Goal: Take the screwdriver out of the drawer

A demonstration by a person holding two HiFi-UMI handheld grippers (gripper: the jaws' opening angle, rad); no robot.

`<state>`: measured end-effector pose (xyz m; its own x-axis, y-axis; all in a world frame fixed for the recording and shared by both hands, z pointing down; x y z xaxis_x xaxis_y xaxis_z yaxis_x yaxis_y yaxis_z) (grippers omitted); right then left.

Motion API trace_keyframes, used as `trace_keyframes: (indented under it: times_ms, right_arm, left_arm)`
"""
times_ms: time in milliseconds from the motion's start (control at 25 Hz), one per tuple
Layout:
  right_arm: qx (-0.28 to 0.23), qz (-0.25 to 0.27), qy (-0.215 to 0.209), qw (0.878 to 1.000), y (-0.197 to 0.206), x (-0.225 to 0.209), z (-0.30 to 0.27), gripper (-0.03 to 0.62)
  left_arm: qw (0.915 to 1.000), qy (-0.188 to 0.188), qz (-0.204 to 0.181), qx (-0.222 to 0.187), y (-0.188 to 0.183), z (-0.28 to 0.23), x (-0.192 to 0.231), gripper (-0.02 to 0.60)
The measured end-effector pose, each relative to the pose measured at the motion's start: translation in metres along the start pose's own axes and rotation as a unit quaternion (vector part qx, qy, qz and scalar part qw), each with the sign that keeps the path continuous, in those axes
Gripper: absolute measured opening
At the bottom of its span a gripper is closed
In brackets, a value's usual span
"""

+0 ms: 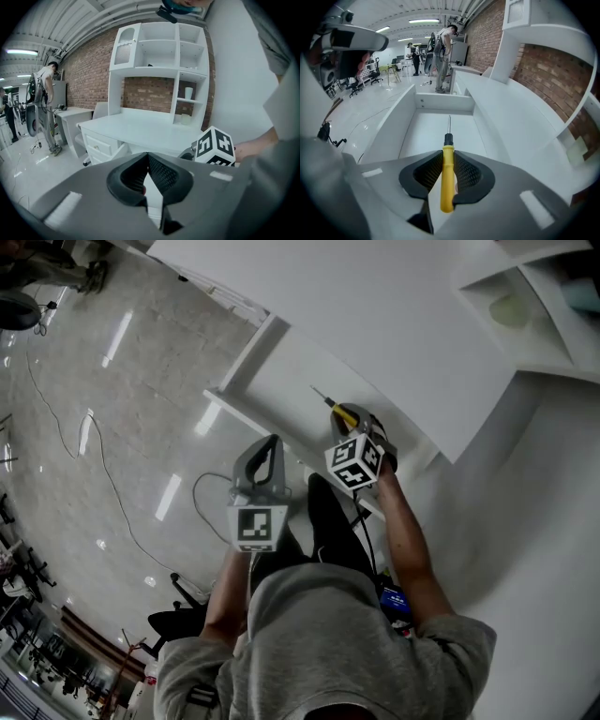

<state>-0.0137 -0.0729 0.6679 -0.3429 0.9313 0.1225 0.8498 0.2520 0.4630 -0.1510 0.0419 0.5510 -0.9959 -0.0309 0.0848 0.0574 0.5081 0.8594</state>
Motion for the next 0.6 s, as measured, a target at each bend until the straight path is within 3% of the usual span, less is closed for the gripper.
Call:
trace_keyframes:
  times_ms: [320,600]
  right_arm:
    - [-0.051,-0.022,0.042,0.998,-0.017,-0.003,0.063,0.078]
    - [-0.11,-0.059,0.086,0.988,-0.033,-0.009,0.13,0.078]
  left_arm:
    - [0.9991,0.0,-0.025,-0.033,-0.034,0.026,-0.005,0.012]
    - [0.9972,0.002,-0.041,-0.063,-0.063,0.049,-0.013,0.012]
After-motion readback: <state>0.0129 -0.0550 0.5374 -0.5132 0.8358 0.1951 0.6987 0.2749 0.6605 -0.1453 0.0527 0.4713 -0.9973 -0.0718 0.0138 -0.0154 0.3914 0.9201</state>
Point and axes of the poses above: the fingertips, and each gripper's own axes: z backward along the fingers, x to its left, y out of its underside, the point moved 8 cm from there along z, backward along the fingers, and after that the axes turned 2 degrees about x, right-handed, at the moved point
